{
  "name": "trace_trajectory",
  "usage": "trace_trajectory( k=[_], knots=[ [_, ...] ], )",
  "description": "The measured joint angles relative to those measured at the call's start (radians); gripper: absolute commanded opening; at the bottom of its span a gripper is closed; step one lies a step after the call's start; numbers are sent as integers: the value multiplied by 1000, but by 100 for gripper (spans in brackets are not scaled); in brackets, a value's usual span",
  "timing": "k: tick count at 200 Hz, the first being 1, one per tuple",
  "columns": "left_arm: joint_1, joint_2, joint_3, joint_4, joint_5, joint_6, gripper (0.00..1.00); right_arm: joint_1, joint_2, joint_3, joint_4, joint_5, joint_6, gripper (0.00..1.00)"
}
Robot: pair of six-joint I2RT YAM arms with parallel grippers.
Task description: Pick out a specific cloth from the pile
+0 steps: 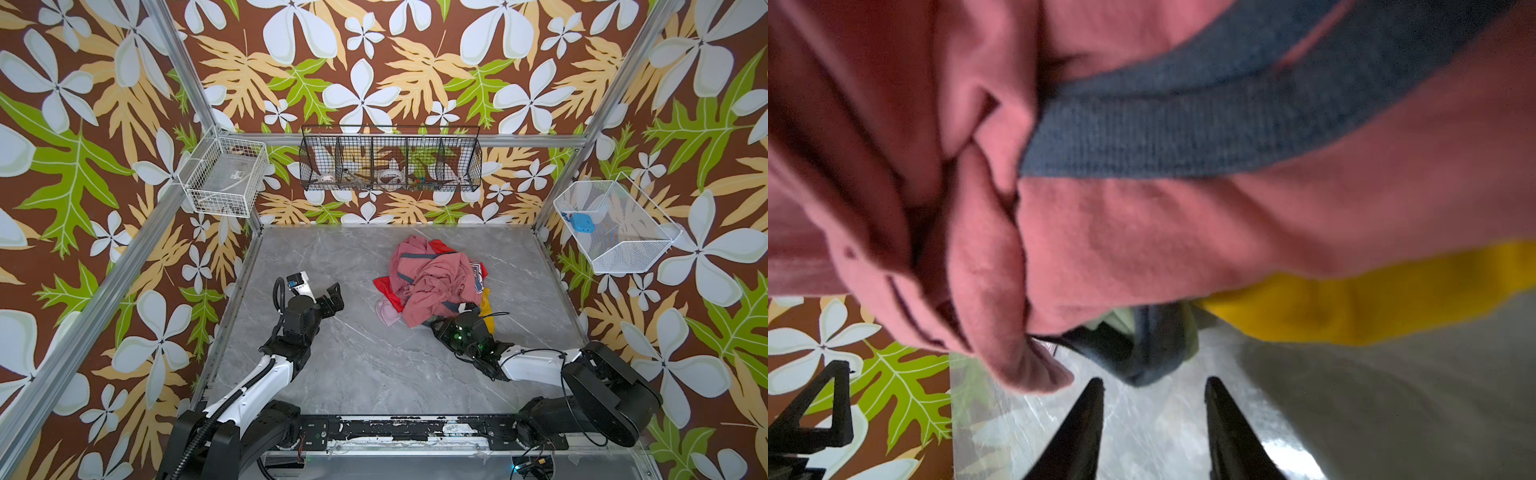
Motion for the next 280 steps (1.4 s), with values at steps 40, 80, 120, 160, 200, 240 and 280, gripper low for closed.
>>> trace_trajectory(
  k=[40, 80, 120, 160, 200, 240, 280],
  knots=[
    [0, -2, 0, -5, 0, 0, 100, 0, 55, 11, 21, 20, 32, 47],
    [0, -10, 0, -8, 0, 0, 100, 0, 104, 27, 84, 26, 60, 47],
    [0, -17, 0, -25, 0, 6, 100, 0, 158, 51, 127, 27, 83, 38],
    [0, -33, 0, -31, -5, 19, 100, 0, 143, 42, 126, 30, 108, 7],
    [0, -28, 0, -31, -12, 21, 100, 0, 30, 49, 56, 53, 80, 0],
    [-2, 1, 17, -34, -6, 18, 100, 1, -83, 72, -14, 53, 35, 0],
    [-44, 38, 44, -34, 4, 18, 100, 1, -214, 74, -90, 68, -3, 0]
  ],
)
